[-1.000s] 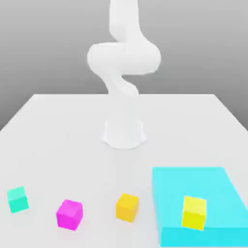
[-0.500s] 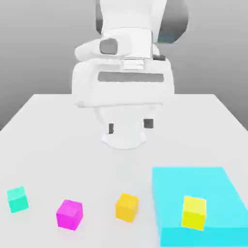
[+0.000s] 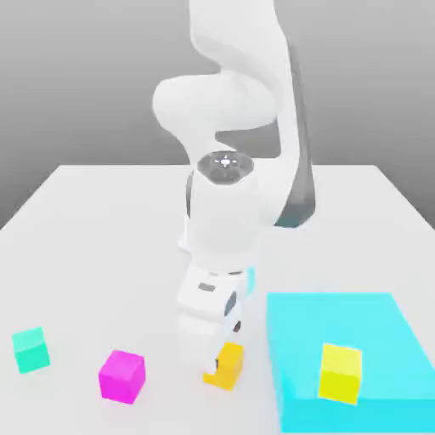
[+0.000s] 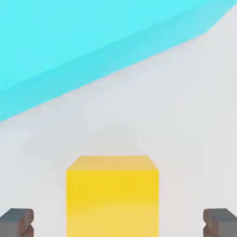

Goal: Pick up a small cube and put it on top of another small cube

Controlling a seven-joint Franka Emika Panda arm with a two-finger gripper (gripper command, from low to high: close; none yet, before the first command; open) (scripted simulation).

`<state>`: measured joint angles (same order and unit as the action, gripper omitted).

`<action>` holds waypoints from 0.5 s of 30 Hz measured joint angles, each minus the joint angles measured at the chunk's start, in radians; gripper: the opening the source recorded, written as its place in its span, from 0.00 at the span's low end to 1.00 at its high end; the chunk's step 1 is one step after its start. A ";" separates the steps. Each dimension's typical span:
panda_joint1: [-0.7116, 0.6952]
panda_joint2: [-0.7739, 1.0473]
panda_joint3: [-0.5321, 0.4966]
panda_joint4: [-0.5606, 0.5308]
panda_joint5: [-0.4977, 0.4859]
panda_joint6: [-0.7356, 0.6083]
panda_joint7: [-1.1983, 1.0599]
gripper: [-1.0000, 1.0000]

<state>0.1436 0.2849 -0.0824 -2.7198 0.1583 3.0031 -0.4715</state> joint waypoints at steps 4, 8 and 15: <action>-0.013 0.024 0.015 0.005 0.008 0.019 -0.007 0.00; -0.014 0.025 0.016 0.005 0.007 0.018 -0.006 0.00; 0.021 -0.187 -0.074 -0.028 -0.107 -0.161 0.103 0.00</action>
<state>0.1647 0.0980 -0.1564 -2.7477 0.0509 2.8421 -0.3688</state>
